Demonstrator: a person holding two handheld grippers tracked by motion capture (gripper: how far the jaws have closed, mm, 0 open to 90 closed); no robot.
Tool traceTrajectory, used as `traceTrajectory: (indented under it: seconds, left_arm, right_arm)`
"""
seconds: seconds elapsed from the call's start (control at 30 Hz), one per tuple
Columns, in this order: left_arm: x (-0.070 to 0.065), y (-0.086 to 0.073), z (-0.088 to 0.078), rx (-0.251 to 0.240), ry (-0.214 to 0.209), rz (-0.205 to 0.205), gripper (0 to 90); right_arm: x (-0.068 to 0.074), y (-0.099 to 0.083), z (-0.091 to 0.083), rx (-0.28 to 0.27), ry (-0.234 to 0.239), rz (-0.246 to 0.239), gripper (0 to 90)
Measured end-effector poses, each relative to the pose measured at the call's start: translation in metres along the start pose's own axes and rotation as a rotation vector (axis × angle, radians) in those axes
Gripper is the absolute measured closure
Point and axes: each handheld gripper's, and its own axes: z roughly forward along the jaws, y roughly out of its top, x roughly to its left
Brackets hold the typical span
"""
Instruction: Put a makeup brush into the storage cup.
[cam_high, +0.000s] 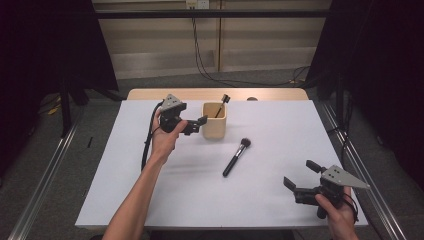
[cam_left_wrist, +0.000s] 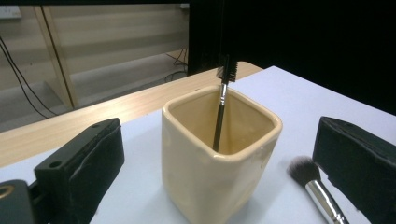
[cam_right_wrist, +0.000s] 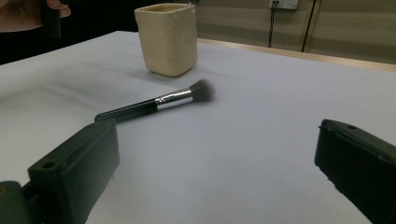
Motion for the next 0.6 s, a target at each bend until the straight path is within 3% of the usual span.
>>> traceTrajectory:
  seconds: [0.17,0.27,0.37,0.47,0.6]
  left_arm:
    - [0.002,-0.001,-0.011,-0.012,0.024,0.001,2.8]
    - [0.002,-0.006,-0.018,0.005,0.081,0.034,2.8]
    - [0.004,-0.012,-0.029,-0.008,0.073,-0.004,3.2]
    - [0.003,-0.015,-0.034,-0.011,0.077,0.011,3.7]
    - [0.003,-0.018,-0.043,-0.022,0.062,-0.012,4.3]
  right_arm:
    - [0.0,0.0,0.0,0.002,-0.002,0.0,0.0]
    - [0.001,0.0,0.0,0.004,-0.002,-0.002,0.0]
    - [0.001,0.0,0.0,0.007,-0.003,-0.008,0.0]
    - [0.001,0.0,0.0,0.007,-0.004,-0.009,0.0]
    - [0.0,0.0,0.0,0.006,-0.007,-0.005,0.0]
